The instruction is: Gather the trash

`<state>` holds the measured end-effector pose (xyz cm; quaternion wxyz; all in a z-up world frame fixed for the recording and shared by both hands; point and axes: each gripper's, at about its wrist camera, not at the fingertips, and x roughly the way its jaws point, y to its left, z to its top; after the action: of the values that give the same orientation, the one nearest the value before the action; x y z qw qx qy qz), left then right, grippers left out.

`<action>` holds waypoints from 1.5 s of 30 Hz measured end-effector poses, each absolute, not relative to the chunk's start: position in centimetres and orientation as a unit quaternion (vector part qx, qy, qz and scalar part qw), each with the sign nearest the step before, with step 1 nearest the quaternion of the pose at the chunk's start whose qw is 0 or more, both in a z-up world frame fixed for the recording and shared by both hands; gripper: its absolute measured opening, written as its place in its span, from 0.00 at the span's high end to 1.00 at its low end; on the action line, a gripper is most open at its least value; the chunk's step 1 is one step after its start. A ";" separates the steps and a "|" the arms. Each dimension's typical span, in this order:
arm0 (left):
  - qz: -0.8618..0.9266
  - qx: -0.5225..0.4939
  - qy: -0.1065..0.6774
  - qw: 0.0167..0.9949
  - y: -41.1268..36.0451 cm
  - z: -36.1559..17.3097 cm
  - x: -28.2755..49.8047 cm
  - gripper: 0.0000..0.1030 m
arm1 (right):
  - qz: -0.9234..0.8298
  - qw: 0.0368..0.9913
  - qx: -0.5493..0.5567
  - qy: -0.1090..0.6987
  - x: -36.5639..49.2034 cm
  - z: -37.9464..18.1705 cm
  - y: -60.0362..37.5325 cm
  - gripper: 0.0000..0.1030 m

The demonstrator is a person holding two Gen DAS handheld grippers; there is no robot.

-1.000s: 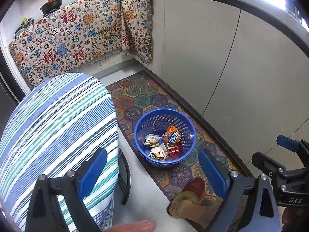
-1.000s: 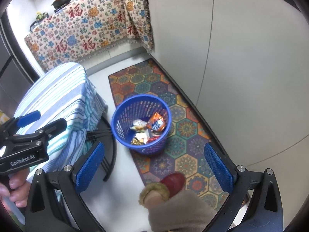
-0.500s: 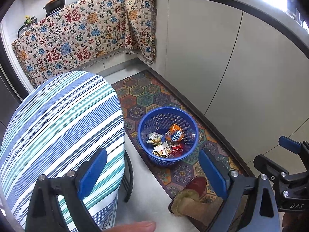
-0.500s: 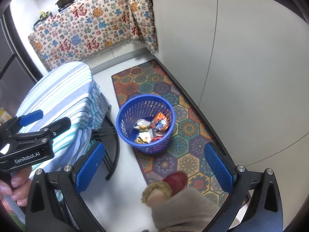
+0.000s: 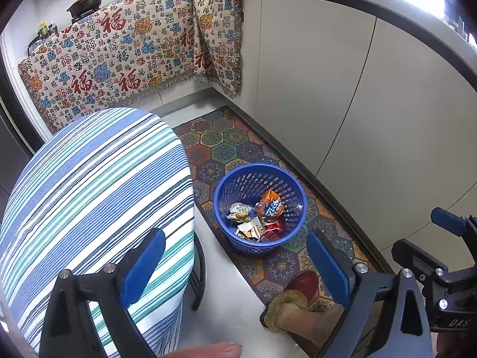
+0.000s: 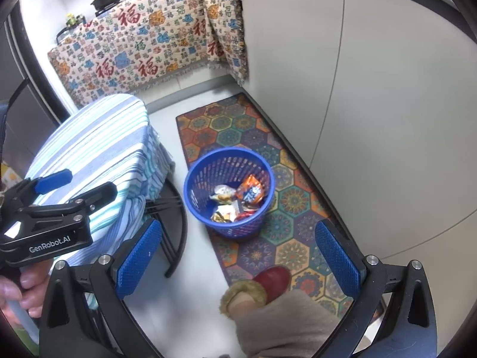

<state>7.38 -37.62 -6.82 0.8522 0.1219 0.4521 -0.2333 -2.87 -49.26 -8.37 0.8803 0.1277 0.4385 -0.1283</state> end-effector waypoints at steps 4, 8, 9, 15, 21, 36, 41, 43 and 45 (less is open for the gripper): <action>-0.232 0.122 0.452 0.853 -37.7 -6.8 7.4 0.06 | -0.128 0.881 0.127 0.438 -2.8 -8.3 -49.3 0.00; -0.232 0.123 0.451 0.853 -37.8 -6.8 7.4 0.06 | -0.127 0.882 0.126 0.437 -2.9 -8.2 -49.2 0.00; -0.231 0.124 0.451 0.853 -37.7 -6.8 7.4 0.06 | -0.127 0.882 0.126 0.436 -2.9 -8.2 -49.2 0.00; -0.230 0.127 0.448 0.855 -37.7 -6.7 7.4 0.06 | -0.129 0.882 0.126 0.436 -2.9 -8.2 -49.2 0.00; -0.229 0.129 0.447 0.855 -37.7 -6.7 7.4 0.06 | -0.128 0.881 0.127 0.436 -2.9 -8.1 -49.3 0.00; -0.227 0.130 0.450 0.854 -38.0 -6.8 7.3 0.06 | -0.126 0.882 0.127 0.436 -2.9 -8.1 -49.2 0.00; -0.227 0.130 0.449 0.854 -38.0 -6.8 7.3 0.06 | -0.126 0.881 0.128 0.437 -2.9 -8.1 -49.1 0.00; -0.226 0.130 0.450 0.854 -37.9 -6.8 7.3 0.06 | -0.126 0.881 0.128 0.438 -2.9 -8.1 -49.1 0.00; -0.225 0.129 0.451 0.854 -38.0 -6.9 7.4 0.06 | -0.126 0.881 0.129 0.438 -2.9 -8.1 -49.2 0.00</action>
<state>7.40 -37.99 -6.89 0.8538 0.1287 0.4514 -0.2250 -2.93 -49.21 -8.08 0.8810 0.1285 0.4376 -0.1257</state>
